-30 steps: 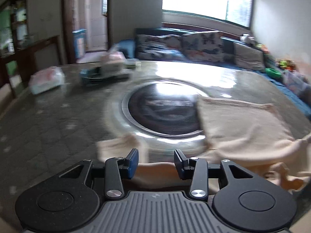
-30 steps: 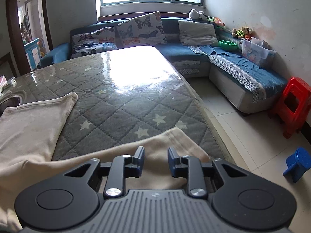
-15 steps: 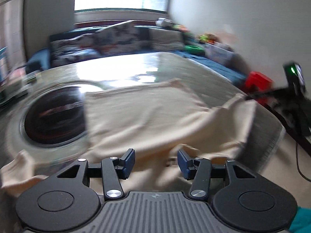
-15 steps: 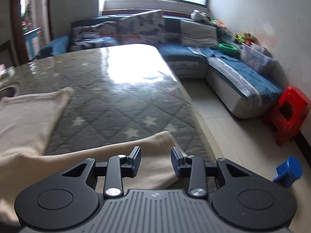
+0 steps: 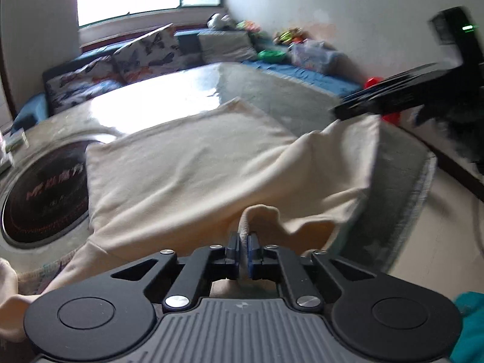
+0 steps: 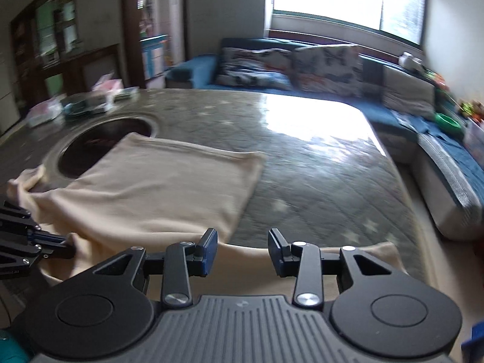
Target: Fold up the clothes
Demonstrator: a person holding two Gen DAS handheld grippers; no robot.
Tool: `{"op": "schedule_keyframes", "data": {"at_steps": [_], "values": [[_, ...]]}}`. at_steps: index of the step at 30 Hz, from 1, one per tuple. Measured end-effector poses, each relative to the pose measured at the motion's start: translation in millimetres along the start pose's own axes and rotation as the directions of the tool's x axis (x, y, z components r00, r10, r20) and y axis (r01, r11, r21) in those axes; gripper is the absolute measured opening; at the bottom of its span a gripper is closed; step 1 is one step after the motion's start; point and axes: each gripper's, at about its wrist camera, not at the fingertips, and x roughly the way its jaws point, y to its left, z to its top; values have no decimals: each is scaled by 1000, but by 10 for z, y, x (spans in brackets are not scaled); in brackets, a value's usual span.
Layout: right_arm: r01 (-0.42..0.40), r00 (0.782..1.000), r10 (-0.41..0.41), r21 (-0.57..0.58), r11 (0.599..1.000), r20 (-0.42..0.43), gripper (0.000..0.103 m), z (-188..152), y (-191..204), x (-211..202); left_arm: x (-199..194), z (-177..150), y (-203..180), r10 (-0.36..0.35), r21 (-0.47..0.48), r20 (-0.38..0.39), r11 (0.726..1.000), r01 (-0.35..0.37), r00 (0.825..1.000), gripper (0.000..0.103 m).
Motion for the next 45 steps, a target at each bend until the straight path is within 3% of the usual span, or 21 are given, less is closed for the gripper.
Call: {"op": "schedule_keyframes", "data": {"at_steps": [4,7,11,17,19,23,30,36,38,45], "values": [[-61,998,60,-59,996,-15,37,45,214,17,-264,-44,-58,-68,85,32,994,65,997,5],[-126,992,122,-96,987,-42,37,19,399,57,-241,-158,-107,-64,148,-7,987,64,998,6],[-210,975,195,-174,962,-103,37,-102,689,183,-146,-213,-49,-89,131,-53,987,95,995,6],[-282,950,236,-241,929,-203,37,-307,909,221,-243,-97,73,-130,124,-5,984,129,992,9],[-302,941,244,-259,917,-235,37,-386,944,174,-266,-22,162,-110,90,25,990,107,994,10],[-323,930,253,-266,908,-266,36,-461,942,75,-81,-3,250,-73,26,6,997,73,997,10],[-258,958,215,-246,934,-188,36,-210,801,77,282,3,387,-16,-79,-47,997,13,999,10],[-154,979,125,-178,972,-162,36,-70,591,487,350,-3,518,21,-138,-56,990,-28,998,10],[-115,979,84,-162,980,-187,36,-135,511,542,332,-21,575,32,-150,-56,988,-40,998,10],[-132,973,94,-177,975,-209,36,-185,431,411,301,2,697,40,-187,-61,981,-51,997,12]]}}
